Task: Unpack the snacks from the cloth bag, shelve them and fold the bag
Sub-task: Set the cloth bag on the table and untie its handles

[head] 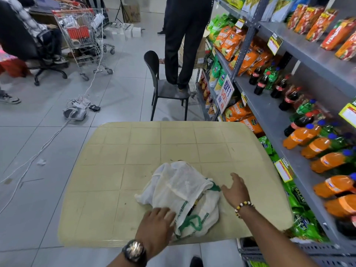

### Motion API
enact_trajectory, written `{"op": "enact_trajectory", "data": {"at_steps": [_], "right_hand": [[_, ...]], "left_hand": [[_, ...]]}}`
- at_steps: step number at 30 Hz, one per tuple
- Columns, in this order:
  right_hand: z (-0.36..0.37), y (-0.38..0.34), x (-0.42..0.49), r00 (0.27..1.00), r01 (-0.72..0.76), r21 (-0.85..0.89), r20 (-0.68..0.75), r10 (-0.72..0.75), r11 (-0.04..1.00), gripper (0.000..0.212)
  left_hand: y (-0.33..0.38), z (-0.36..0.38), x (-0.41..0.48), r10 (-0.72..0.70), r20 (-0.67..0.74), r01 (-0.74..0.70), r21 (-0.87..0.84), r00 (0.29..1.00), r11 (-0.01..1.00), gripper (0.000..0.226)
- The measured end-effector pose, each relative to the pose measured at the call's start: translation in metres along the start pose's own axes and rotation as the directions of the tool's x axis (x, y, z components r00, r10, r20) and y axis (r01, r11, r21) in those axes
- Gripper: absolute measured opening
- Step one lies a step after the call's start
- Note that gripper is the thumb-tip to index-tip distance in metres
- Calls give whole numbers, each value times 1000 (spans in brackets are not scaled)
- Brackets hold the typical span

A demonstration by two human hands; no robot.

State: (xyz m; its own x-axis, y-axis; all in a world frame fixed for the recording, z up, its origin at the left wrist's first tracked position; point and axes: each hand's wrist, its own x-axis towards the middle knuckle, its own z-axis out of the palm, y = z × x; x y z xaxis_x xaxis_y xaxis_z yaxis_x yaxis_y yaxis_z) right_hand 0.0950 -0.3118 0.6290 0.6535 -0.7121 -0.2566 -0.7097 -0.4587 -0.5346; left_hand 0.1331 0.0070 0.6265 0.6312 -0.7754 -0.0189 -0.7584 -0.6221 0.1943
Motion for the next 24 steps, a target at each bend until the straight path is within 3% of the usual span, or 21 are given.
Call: {"op": "enact_trajectory", "data": {"at_steps": [2, 5, 9, 13, 16, 20, 24], "right_hand": [[13, 3, -15, 996, 18, 8, 84, -19, 1000, 67], [32, 6, -29, 970, 189, -86, 174, -172, 978, 70], [45, -9, -27, 918, 386, -315, 229, -325, 867, 66], [51, -23, -9, 899, 433, -402, 256, -355, 806, 58], [49, -22, 11, 888, 459, -402, 243, -390, 792, 34], [32, -26, 37, 862, 500, -297, 78, -502, 813, 14], [12, -59, 64, 786, 599, -249, -2, -619, 761, 12]], "left_hand": [[4, -15, 24, -104, 33, 105, -26, 994, 994, 49], [11, -23, 55, -257, 245, 268, -15, 935, 963, 64], [23, -13, 71, -306, 308, 294, 86, 901, 952, 53], [33, -7, 71, -270, 264, 255, 92, 926, 963, 31], [28, -8, 73, -289, 209, 288, 36, 934, 957, 31], [3, -19, 80, -339, 59, 344, -84, 939, 935, 24], [-27, -38, 107, -414, -82, 406, -97, 907, 909, 14]]}}
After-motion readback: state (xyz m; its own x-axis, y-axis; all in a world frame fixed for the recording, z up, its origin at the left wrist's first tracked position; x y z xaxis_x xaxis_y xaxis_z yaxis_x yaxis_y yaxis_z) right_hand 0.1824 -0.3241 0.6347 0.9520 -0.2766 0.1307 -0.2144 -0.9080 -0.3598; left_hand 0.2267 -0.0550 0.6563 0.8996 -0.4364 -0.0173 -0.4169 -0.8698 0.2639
